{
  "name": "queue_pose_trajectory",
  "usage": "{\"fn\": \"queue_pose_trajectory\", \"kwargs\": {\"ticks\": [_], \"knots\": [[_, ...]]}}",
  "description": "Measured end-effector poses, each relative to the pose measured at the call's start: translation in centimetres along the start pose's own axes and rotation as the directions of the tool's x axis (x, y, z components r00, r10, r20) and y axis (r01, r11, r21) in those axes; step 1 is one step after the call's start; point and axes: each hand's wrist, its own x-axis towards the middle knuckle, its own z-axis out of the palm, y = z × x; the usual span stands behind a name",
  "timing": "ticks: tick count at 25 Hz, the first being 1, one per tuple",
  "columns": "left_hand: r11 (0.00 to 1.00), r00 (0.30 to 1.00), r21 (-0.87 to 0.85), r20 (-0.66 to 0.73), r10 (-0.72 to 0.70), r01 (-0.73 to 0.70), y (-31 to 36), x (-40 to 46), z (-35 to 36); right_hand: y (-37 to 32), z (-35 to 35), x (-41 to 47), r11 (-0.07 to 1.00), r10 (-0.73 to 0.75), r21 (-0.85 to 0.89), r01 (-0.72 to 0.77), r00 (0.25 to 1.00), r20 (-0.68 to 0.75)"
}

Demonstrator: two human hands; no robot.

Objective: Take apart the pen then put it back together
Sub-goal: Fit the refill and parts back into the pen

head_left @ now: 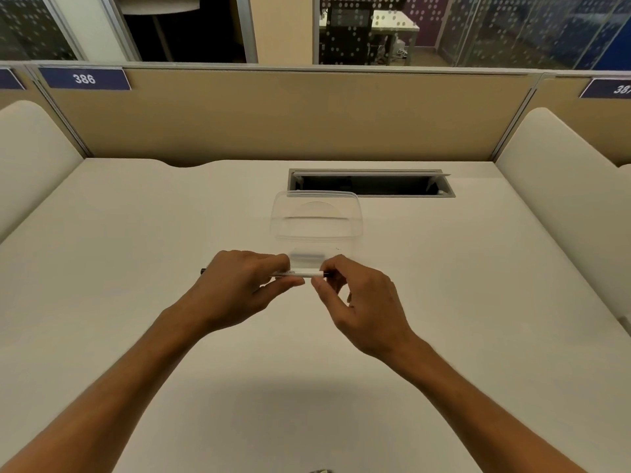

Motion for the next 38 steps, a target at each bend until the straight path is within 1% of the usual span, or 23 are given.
{"fn": "queue_pose_trajectory", "kwargs": {"ticks": [2, 3, 4, 6, 8, 10, 14, 18, 26, 28, 30, 32, 34, 36, 38], "knots": [[0.998, 0.998, -0.042, 0.045, -0.036, 0.038, -0.4, -0.1, 0.1, 0.5, 0.0, -0.2, 0.995, -0.089, -0.049, 0.089, 0.996, -0.008], [0.998, 0.998, -0.051, 0.055, -0.044, 0.047, -0.5, -0.2, 0.1, 0.8, 0.0, -0.2, 0.993, -0.109, -0.048, 0.109, 0.994, -0.006], [0.997, 0.997, -0.053, 0.052, -0.051, 0.054, -0.7, -0.4, 0.0, 1.1, 0.0, -0.3, 0.994, -0.102, -0.029, 0.101, 0.995, -0.005], [0.995, 0.997, -0.064, 0.029, -0.077, 0.079, -1.0, -0.6, 0.0, 1.8, -0.2, -0.4, 0.999, -0.033, 0.015, 0.033, 0.999, -0.01], [0.989, 0.995, -0.109, 0.019, -0.098, 0.099, -1.3, -0.8, 0.2, 2.4, -0.5, -0.5, 1.0, 0.016, 0.018, -0.016, 1.0, 0.002], [0.987, 0.996, -0.133, 0.039, -0.084, 0.089, -1.3, -0.8, 0.6, 2.4, -0.4, -0.7, 1.0, -0.009, -0.006, 0.009, 1.0, 0.029], [0.992, 0.995, -0.109, 0.092, -0.045, 0.055, -0.9, -0.6, 1.5, 1.6, 0.6, -0.4, 0.989, -0.122, -0.07, 0.127, 0.99, 0.074], [0.987, 0.99, -0.14, 0.126, -0.064, 0.082, -1.3, -0.7, 1.8, 1.9, 1.0, -0.3, 0.985, -0.11, -0.116, 0.125, 0.986, 0.124], [0.984, 0.99, -0.177, 0.142, 0.008, 0.017, -1.8, -0.6, 3.5, 2.1, 2.2, -0.1, 0.995, 0.027, -0.095, -0.01, 0.983, 0.181], [0.983, 0.988, -0.183, 0.148, 0.036, -0.009, -2.0, -0.6, 4.1, 2.5, 2.6, 0.1, 0.994, 0.1, -0.067, -0.087, 0.968, 0.229], [0.993, 0.99, -0.119, 0.134, 0.036, -0.02, -2.4, -0.9, 5.1, 3.1, 3.3, 0.1, 0.979, 0.206, -0.047, -0.2, 0.948, 0.243], [0.999, 0.994, 0.034, 0.106, -0.029, 0.025, -2.9, -1.3, 6.7, 4.2, 4.5, 0.1, 0.951, 0.307, -0.093, -0.293, 0.924, 0.228], [0.982, 0.982, 0.134, 0.108, -0.152, 0.137, -3.7, -1.7, 8.4, 5.4, 6.0, -0.1, 0.912, 0.402, -0.185, -0.367, 0.889, 0.219], [0.961, 0.959, 0.139, 0.123, -0.256, 0.239, -4.2, -2.3, 10.3, 6.6, 7.2, -0.4, 0.862, 0.494, -0.241, -0.446, 0.845, 0.204], [0.939, 0.93, 0.117, 0.139, -0.339, 0.324, -4.8, -3.4, 12.1, 7.4, 8.5, -0.6, 0.831, 0.541, -0.259, -0.492, 0.823, 0.172]]}}
